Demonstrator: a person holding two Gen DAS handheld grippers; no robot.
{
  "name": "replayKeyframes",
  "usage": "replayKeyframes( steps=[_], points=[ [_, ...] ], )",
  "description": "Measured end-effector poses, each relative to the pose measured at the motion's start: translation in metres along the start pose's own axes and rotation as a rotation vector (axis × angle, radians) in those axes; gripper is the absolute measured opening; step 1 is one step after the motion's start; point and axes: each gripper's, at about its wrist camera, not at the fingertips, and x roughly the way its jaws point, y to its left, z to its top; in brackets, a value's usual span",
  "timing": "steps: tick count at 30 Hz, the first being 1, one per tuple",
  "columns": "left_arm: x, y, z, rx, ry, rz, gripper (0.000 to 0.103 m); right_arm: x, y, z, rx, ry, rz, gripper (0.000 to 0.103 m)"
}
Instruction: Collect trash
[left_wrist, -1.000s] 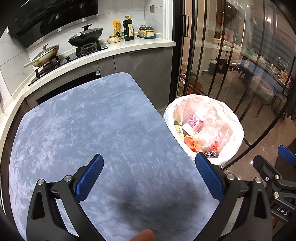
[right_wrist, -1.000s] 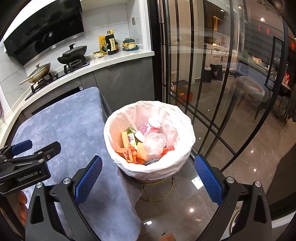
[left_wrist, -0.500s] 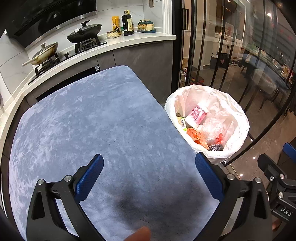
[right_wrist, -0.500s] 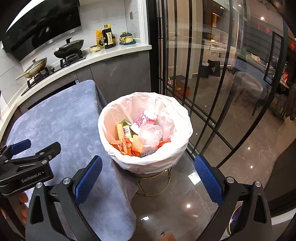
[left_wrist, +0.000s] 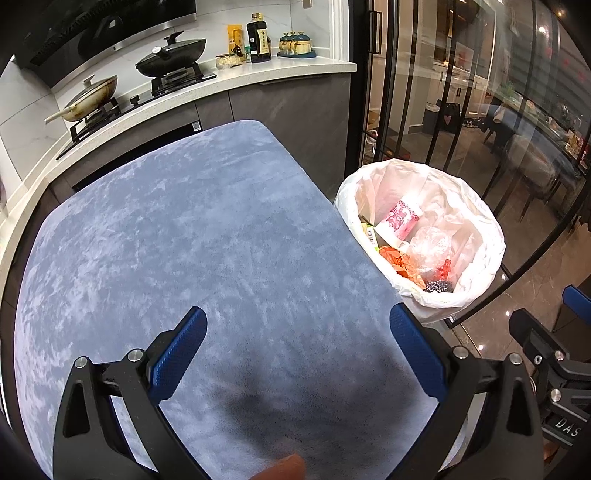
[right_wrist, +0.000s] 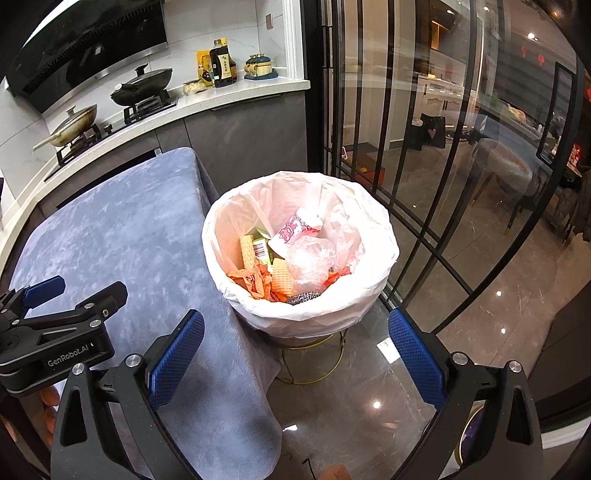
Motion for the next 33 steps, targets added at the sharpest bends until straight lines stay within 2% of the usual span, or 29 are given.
replayKeyframes(
  steps=[33],
  points=[
    [-0.0001,-0.0036,-0.0048,0.017,0.007,-0.012,0.095,-0.0015,0.0047,-0.0023,-0.004,-0.002,-0.003,0.096]
  ],
)
